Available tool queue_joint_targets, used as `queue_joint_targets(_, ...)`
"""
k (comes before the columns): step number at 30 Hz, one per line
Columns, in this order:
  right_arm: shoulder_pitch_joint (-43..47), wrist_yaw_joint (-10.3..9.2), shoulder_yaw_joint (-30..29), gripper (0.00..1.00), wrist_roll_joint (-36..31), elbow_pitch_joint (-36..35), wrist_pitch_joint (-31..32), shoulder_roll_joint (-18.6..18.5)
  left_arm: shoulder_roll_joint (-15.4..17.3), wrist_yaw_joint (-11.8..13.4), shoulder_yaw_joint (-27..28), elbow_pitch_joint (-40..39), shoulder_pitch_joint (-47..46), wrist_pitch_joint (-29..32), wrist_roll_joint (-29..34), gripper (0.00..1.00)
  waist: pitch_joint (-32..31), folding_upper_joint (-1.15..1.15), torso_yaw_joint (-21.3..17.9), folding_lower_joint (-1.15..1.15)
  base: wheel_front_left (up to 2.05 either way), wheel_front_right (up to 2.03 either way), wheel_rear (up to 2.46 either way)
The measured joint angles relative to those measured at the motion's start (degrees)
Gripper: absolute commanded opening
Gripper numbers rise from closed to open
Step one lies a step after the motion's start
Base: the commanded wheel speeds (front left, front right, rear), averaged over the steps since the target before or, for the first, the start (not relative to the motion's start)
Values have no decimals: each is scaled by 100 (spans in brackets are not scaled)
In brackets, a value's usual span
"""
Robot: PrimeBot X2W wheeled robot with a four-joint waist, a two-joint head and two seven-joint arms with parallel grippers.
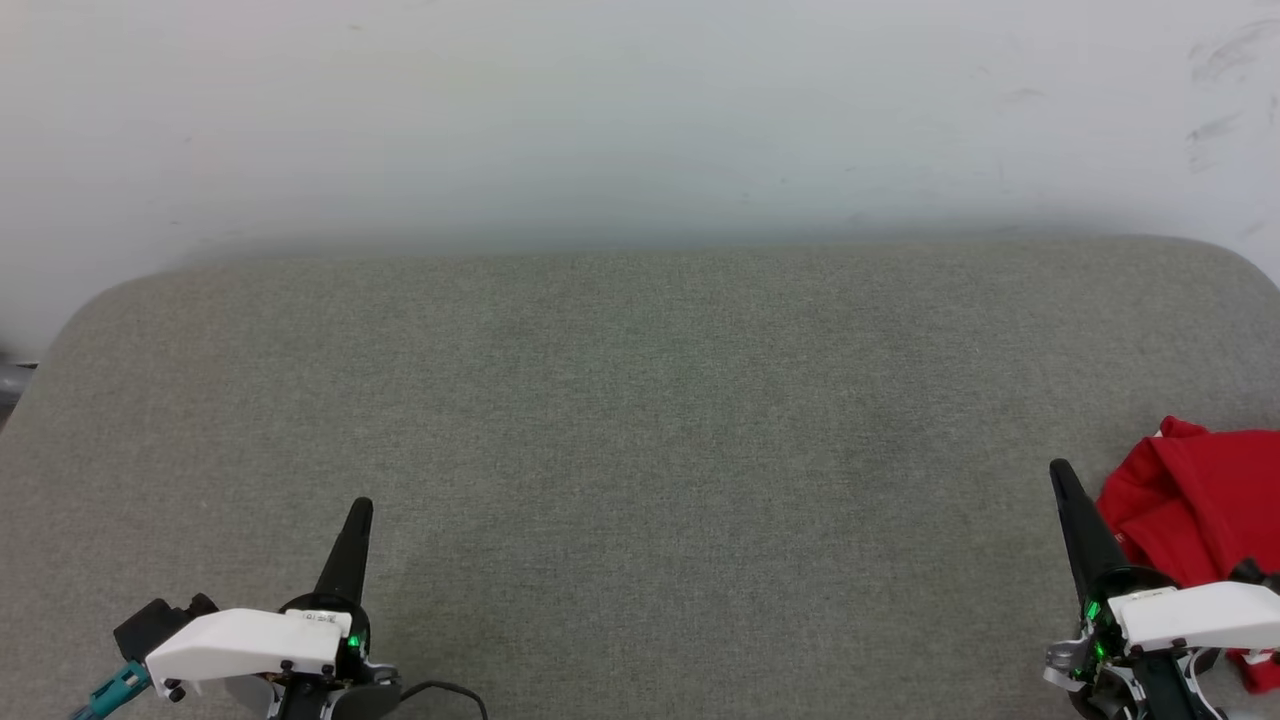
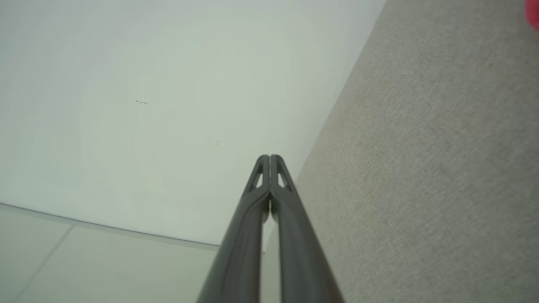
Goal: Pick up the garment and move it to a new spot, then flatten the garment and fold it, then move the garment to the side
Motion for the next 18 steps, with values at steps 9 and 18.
queue_joint_targets(9, -43, 0, -27, 0, 408, 77, 44, 11, -26, -51, 66, 27, -56, 103, -390, 0, 11, 0, 21, 0, 0, 0, 0)
queue_joint_targets(18, -73, 0, -49, 0, 787, 140, 76, 21, -49, -103, 138, 51, -122, 200, -749, 0, 23, 0, 43, 0, 0, 0, 0)
